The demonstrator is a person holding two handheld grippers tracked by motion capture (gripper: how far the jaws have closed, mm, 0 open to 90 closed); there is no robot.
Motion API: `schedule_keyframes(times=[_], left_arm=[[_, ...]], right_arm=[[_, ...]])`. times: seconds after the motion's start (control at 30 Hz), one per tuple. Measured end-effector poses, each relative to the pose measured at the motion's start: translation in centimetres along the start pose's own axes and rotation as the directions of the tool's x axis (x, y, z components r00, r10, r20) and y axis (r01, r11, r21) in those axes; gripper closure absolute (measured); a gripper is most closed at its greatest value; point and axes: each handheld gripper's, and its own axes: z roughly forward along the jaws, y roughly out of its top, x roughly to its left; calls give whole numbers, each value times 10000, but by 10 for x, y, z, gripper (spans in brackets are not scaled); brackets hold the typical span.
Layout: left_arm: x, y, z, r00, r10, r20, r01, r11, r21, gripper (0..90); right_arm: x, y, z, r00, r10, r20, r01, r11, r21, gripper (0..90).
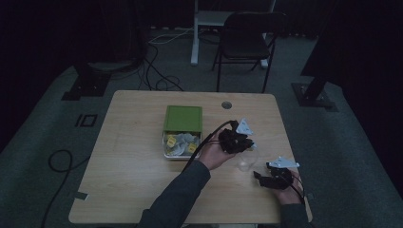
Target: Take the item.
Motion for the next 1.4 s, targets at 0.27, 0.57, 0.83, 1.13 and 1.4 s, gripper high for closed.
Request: schedule_keyframes(times=[0.27, 0.57, 0.83, 1.13, 1.4], left_arm=[[-6, 4, 12, 9999, -2, 163, 2, 10000, 21, 880], [-9, 7, 22, 9997, -128, 227, 128, 9999, -1, 842], [-3, 4, 14, 9998, -214, -10, 214, 9997, 118, 656], [3, -10, -5, 9982, -237, -558, 251, 9994, 237, 614], [10, -33, -30, 9927, -426, -1127, 441, 9990, 110, 613]], right_arm=[[0, 0, 0, 10000, 0, 0, 0, 10000, 4, 280], [0, 0, 0, 10000, -33, -11, 33, 10000, 1, 280], [0, 0, 0, 10000, -19, -10, 19, 10000, -4, 280], [0, 0, 0, 10000, -4, -10, 4, 10000, -3, 280], [0, 0, 0, 10000, -6, -8, 6, 10000, -6, 280]])
